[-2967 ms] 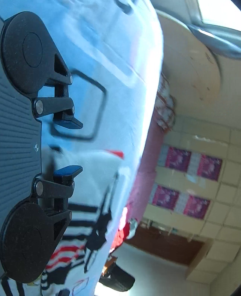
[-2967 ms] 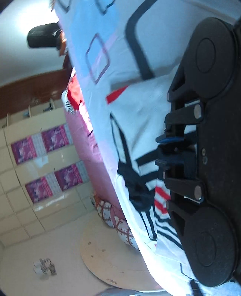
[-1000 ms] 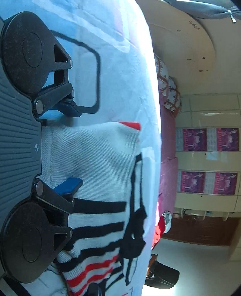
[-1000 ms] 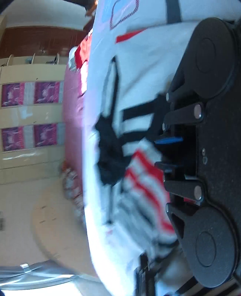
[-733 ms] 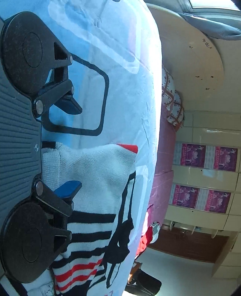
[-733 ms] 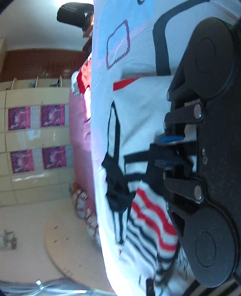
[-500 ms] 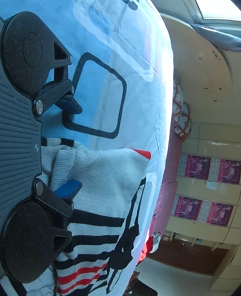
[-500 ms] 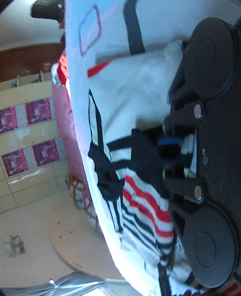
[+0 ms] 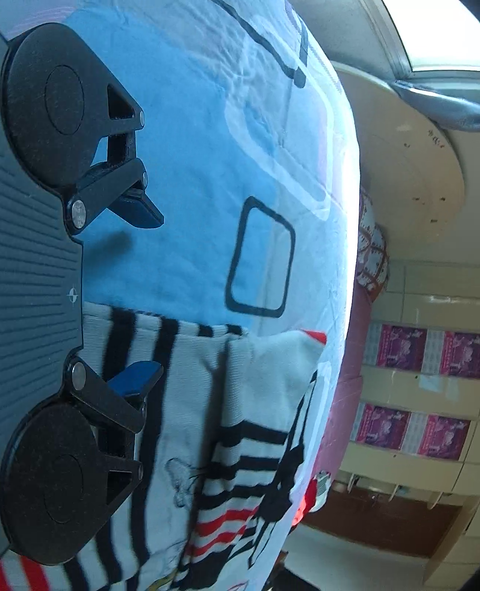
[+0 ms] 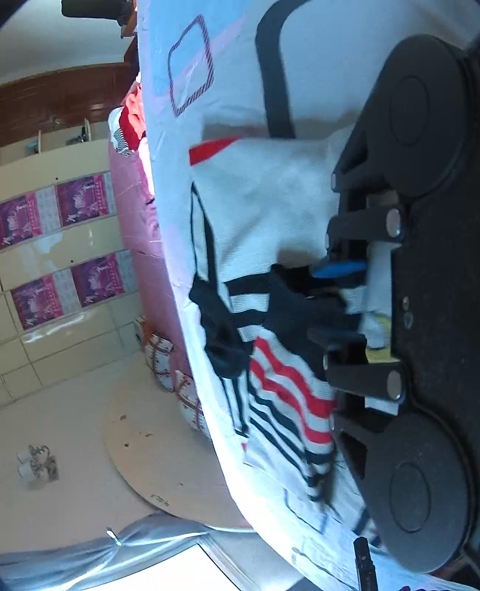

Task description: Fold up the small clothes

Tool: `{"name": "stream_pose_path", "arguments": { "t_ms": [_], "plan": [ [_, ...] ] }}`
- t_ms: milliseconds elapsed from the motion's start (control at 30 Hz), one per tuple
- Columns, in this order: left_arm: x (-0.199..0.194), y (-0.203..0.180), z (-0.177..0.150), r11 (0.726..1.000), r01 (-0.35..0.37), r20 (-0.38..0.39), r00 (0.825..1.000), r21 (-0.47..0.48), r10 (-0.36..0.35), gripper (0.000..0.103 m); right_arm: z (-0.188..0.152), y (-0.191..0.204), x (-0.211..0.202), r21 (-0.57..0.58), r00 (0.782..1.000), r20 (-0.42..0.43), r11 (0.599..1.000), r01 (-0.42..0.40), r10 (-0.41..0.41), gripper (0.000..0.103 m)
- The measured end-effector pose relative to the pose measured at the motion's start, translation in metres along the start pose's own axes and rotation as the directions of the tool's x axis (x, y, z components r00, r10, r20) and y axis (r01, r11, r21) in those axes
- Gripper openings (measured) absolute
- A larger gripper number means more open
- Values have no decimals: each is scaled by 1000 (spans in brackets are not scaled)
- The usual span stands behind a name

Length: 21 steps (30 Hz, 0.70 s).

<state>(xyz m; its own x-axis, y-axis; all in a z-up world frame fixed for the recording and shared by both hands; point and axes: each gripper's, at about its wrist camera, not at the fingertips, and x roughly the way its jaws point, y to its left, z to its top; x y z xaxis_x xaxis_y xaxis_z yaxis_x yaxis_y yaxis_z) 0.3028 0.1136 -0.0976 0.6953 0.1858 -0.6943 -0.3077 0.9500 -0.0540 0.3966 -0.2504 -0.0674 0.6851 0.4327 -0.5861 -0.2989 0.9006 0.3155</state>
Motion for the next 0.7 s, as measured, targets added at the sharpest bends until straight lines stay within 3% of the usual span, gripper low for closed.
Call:
{"name": "stream_pose_path", "arguments": {
  "t_ms": [100,167,333,400,467,567,600,633,667,700],
  "plan": [
    [-17,13,-17,993,121,-55,991,13,-121,78,-26,-18,-37,63,999,-47,998,-20,23,33],
    [-26,21,-27,979,205,-102,974,15,-202,77,-49,-24,-65,78,998,-68,997,-2,8,33],
    [-49,46,-53,939,343,-154,928,-12,-341,61,-108,-35,-133,240,995,-99,971,3,21,30],
    [-58,58,-63,911,407,-167,895,-68,-413,59,-125,-30,-154,303,993,-114,953,19,16,33],
    [-65,65,-76,866,482,-189,845,-133,-500,58,-142,-26,-169,362,992,-125,932,22,26,32],
    [-76,68,-94,836,527,-193,814,-154,-548,58,-166,-21,-185,446,991,-118,895,-1,60,31],
    [-77,72,-100,815,545,-185,795,-199,-577,58,-172,-19,-188,464,992,-111,886,-6,65,31],
    [-77,75,-105,789,564,-176,775,-243,-607,52,-177,-15,-191,487,993,-99,873,-12,69,31],
    [-76,77,-110,772,572,-177,759,-278,-626,37,-182,-13,-192,510,993,-87,860,-25,81,31],
    [-73,77,-116,758,574,-181,747,-309,-639,33,-185,-11,-191,532,992,-78,846,-43,100,31]
  ]
}}
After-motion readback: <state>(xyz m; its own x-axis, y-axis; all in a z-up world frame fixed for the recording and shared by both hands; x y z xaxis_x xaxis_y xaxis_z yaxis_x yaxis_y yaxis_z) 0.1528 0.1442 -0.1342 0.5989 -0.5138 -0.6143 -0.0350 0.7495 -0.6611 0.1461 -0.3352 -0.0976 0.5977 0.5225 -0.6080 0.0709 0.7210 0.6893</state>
